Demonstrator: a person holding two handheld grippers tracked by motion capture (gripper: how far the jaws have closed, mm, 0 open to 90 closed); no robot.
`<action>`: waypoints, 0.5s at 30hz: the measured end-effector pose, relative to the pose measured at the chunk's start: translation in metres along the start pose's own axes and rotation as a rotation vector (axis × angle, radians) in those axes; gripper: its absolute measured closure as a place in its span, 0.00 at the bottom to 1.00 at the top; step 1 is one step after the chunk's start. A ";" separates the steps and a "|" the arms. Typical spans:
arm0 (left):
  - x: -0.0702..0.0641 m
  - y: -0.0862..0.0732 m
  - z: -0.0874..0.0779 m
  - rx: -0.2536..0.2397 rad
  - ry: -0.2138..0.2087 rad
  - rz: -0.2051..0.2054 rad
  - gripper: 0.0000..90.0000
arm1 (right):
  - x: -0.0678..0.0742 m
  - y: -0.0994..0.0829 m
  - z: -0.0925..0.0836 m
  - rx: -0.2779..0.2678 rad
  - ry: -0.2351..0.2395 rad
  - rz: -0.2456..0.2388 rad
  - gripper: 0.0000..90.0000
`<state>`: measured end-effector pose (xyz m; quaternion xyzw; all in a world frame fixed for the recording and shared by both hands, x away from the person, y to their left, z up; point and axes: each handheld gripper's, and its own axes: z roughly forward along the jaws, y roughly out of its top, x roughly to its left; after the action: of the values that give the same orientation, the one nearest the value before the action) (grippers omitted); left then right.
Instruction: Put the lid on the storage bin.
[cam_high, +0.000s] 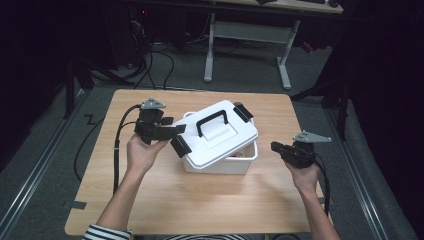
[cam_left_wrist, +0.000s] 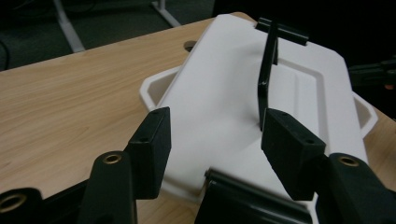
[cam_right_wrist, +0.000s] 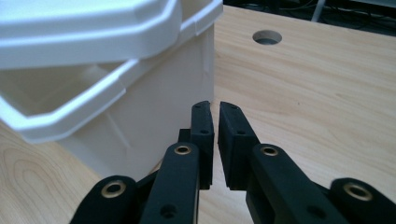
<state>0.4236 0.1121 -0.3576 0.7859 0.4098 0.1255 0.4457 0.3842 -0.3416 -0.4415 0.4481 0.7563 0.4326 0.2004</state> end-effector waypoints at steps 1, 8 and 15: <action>0.001 -0.002 -0.002 0.001 0.018 -0.006 0.48 | 0.000 0.003 0.001 0.000 0.002 -0.001 0.96; 0.008 -0.020 -0.011 0.028 0.103 -0.069 0.48 | -0.001 0.023 0.006 -0.012 0.019 -0.012 0.98; 0.017 -0.034 -0.011 0.052 0.157 -0.135 0.47 | 0.000 0.037 0.014 -0.017 0.038 -0.023 1.00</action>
<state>0.4099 0.1406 -0.3819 0.7556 0.4984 0.1457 0.3993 0.4125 -0.3270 -0.4180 0.4294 0.7612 0.4452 0.1950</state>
